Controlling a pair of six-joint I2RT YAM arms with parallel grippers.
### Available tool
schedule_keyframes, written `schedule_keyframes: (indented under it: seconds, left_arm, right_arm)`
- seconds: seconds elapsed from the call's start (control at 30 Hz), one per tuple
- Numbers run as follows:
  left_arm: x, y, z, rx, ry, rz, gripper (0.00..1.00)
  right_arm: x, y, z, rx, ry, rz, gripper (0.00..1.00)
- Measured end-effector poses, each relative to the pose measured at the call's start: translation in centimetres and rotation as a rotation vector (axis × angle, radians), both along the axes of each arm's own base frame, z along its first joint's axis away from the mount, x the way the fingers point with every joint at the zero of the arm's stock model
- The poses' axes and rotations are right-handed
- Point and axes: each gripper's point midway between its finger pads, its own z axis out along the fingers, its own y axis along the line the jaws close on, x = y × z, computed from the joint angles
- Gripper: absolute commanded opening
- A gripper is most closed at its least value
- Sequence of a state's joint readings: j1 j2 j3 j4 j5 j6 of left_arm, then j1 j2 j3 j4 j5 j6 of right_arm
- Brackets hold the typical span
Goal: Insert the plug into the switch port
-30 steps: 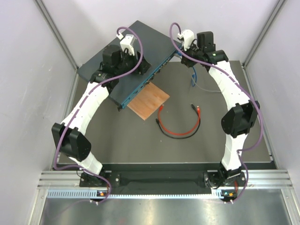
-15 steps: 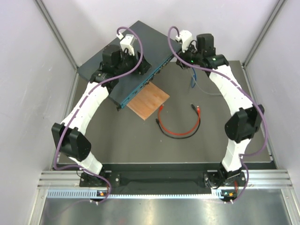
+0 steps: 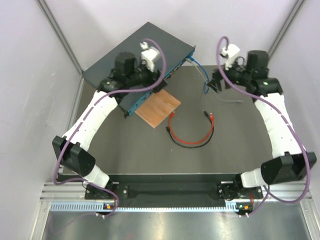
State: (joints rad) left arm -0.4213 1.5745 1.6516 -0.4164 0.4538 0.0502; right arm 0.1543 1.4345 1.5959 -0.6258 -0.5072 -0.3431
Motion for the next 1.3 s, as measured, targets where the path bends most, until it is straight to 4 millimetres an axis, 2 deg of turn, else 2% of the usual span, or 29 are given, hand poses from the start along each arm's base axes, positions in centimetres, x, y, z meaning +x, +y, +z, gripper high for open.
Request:
schedule_keyframes:
  seconds: [0.1, 0.13, 0.2, 0.27, 0.43, 0.47, 0.6, 0.87, 0.97, 1.13, 1.3]
  left_arm:
    - [-3.8, -4.4, -1.1, 0.109, -0.082, -0.178, 0.75]
    - [-5.0, -5.6, -1.6, 0.138, -0.099, -0.230, 0.75]
    - [-7.4, -7.6, -2.8, 0.177, -0.116, -0.326, 0.75]
    - [-8.7, -8.4, -3.6, 0.200, -0.117, -0.373, 0.75]
    - [-8.1, -8.1, -3.7, 0.194, -0.105, -0.352, 0.75]
    - [-8.0, -8.0, -3.7, 0.192, -0.101, -0.345, 0.75]
    - [-7.6, -7.9, -3.9, 0.189, -0.083, -0.316, 0.75]
    - [-7.3, -7.2, -5.7, 0.217, -0.044, -0.272, 0.76]
    - [-7.3, -7.1, -5.8, 0.217, -0.034, -0.262, 0.76]
    - [-7.5, -6.9, -5.0, 0.199, -0.040, -0.251, 0.76]
    - [-7.7, -6.7, -3.9, 0.184, -0.063, -0.241, 0.76]
  right_arm:
    - [-2.2, -3.7, -1.9, 0.058, 0.085, -0.086, 0.71]
    - [-2.9, -5.2, -3.2, 0.077, 0.121, -0.131, 0.63]
    - [-4.4, -7.3, -5.9, 0.102, 0.197, -0.221, 0.60]
    - [-5.7, -9.0, -9.0, 0.113, 0.275, -0.316, 0.55]
    - [-7.4, -9.7, -17.3, 0.143, 0.470, -0.450, 0.48]
    - [-7.4, -9.7, -19.2, 0.146, 0.525, -0.474, 0.48]
    - [-5.5, -9.5, -23.2, 0.135, 0.612, -0.526, 0.48]
    - [-2.9, -6.8, -27.2, 0.115, 0.652, -0.512, 0.48]
    - [-1.9, -5.5, -28.0, 0.102, 0.652, -0.491, 0.47]
    - [-0.6, -4.5, -28.6, 0.089, 0.631, -0.481, 0.45]
    - [0.0, -5.0, -29.1, 0.074, 0.615, -0.514, 0.40]
